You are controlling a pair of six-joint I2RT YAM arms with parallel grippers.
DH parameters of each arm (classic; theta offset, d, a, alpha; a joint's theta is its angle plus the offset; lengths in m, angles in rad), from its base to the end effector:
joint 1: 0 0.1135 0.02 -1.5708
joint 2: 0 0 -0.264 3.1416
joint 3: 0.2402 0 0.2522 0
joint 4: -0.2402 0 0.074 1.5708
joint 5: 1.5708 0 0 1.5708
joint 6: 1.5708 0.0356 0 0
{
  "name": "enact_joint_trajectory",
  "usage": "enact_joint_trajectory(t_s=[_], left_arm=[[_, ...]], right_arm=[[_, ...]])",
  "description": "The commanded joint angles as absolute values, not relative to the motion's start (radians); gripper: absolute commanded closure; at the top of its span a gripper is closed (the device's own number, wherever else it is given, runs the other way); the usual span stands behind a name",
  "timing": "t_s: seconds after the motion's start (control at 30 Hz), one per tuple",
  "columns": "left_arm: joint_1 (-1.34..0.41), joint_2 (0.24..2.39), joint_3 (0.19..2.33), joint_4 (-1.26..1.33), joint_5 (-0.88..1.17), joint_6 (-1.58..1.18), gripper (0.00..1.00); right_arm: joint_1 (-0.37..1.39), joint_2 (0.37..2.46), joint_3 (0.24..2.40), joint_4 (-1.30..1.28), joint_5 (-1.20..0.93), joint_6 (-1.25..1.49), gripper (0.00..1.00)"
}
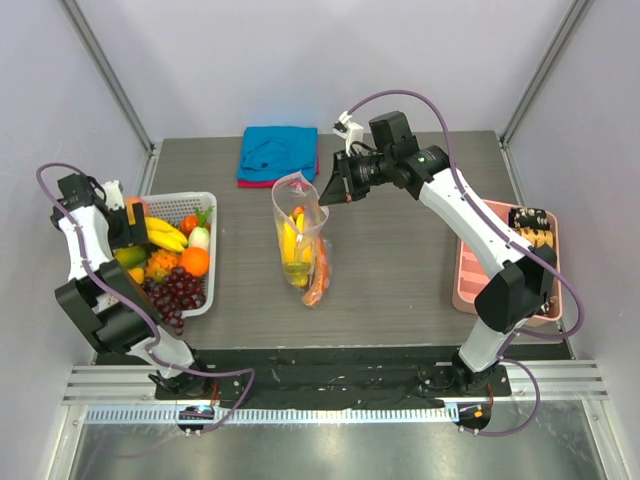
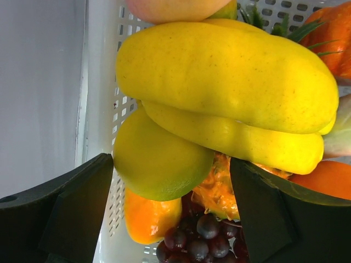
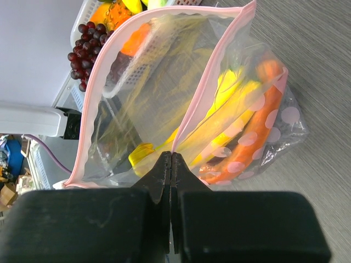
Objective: Place the food in the zip-top bag and seal the zipper
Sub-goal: Pick up the fake fruit from the bin.
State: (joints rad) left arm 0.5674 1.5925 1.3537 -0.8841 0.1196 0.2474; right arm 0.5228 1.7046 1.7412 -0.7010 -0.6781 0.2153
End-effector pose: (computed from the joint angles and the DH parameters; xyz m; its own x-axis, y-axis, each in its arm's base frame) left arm 0.2766 0.1712 0.2792 -0.8570 -0.2578 -0.4462 -0.2890 0.9573 0.0018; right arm 0.3163 0.2080 0.3813 -0.6964 -0.2093 -0.6865 -0.6838 0.4840 0.5461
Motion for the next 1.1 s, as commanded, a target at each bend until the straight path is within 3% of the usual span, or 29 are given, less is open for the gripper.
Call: enact_joint_trajectory(t_s=[0.0,0.3,0.53,1.07], left_arm=[[0.566,1.540,1.327,-0.854,0.146,0.247,0.10],[0.565,1.549,1.313,-0.835,0.127,0.259,0.06],[0.540,1.537,1.298,-0.792,0.071,0.262,0.11],[0.522,1.502,1.261,-0.742,-0.052,0.267,0.03]], right_arm=[[0.529,1.698,1.779,-0.692,-0.678,0.202,0.99],[0.528,1.709,1.795,-0.692,-0.683,0.213,0.99],[0.529,1.709,1.793,-0.692,-0.678,0.212,0.99],[0.528,1.706,1.796,-0.693,-0.683,0.212,0.99]])
